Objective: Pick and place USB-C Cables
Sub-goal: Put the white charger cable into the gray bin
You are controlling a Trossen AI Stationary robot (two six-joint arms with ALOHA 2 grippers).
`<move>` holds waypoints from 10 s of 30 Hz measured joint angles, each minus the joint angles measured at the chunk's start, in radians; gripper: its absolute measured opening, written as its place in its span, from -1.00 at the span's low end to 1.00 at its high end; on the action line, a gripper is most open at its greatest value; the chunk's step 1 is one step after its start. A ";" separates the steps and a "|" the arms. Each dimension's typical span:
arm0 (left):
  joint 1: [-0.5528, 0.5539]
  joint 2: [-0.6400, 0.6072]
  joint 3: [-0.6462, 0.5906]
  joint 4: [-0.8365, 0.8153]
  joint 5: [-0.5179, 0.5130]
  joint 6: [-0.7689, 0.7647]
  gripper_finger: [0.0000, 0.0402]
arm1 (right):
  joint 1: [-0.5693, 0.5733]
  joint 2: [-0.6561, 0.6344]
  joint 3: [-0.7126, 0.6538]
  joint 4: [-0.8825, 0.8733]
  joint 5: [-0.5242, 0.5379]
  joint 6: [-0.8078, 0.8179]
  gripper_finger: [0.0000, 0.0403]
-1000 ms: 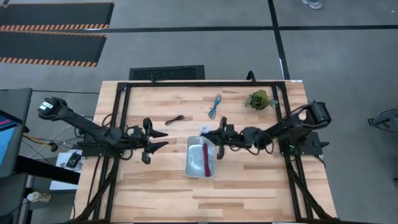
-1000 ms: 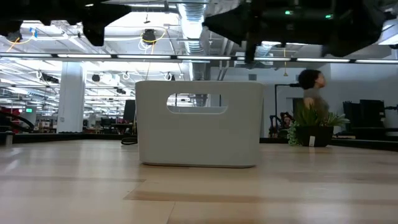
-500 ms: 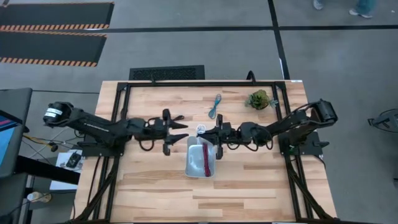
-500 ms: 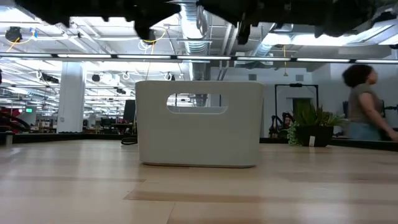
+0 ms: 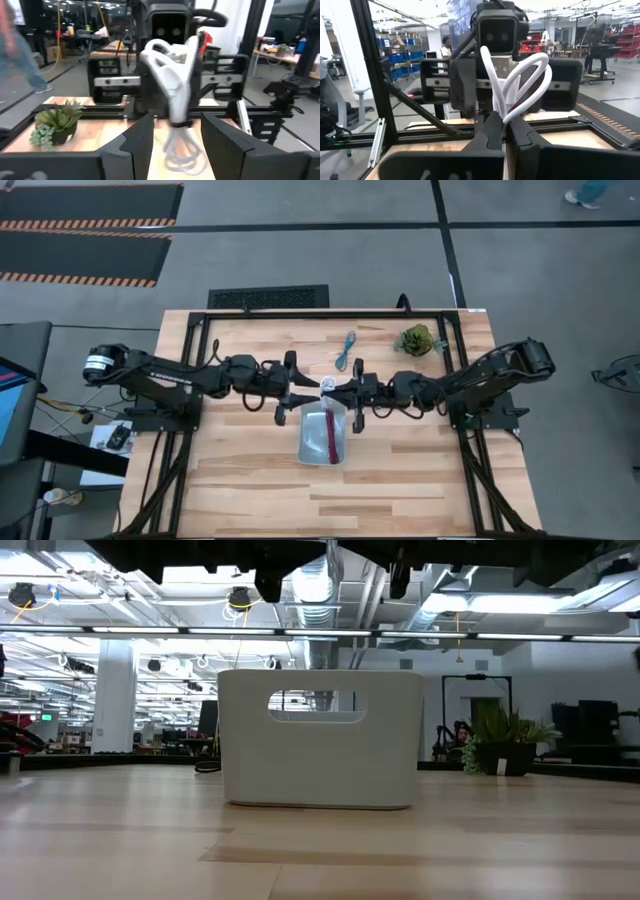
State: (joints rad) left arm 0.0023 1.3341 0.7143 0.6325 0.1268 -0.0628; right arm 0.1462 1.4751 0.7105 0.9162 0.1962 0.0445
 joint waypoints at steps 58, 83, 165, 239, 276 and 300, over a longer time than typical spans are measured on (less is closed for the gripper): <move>-0.001 0.043 0.075 -0.029 0.024 0.014 -0.46 | 0.018 0.017 0.000 -0.023 -0.016 0.068 -0.97; -0.001 0.042 0.075 -0.039 -0.003 0.057 -0.82 | 0.018 0.017 0.001 -0.045 0.018 0.081 -0.59; -0.340 0.421 0.111 -0.332 -0.740 -0.766 -0.84 | 0.266 -0.570 0.000 -1.145 0.539 0.454 -0.02; -0.278 0.419 0.414 -0.977 -0.312 1.070 -0.82 | 0.264 -0.570 0.000 -1.167 0.538 0.445 -0.02; -0.226 0.613 0.525 -1.045 -0.212 1.433 -0.79 | 0.210 -0.570 0.000 -1.212 0.533 0.445 -0.02; -0.295 0.614 0.523 -1.061 -0.315 1.491 -0.09 | 0.210 -0.570 0.000 -1.226 0.533 0.445 -0.02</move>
State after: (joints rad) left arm -0.2928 1.9485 1.2372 -0.4285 -0.1887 1.4284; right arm 0.3565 0.9051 0.7109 -0.3096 0.7288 0.4896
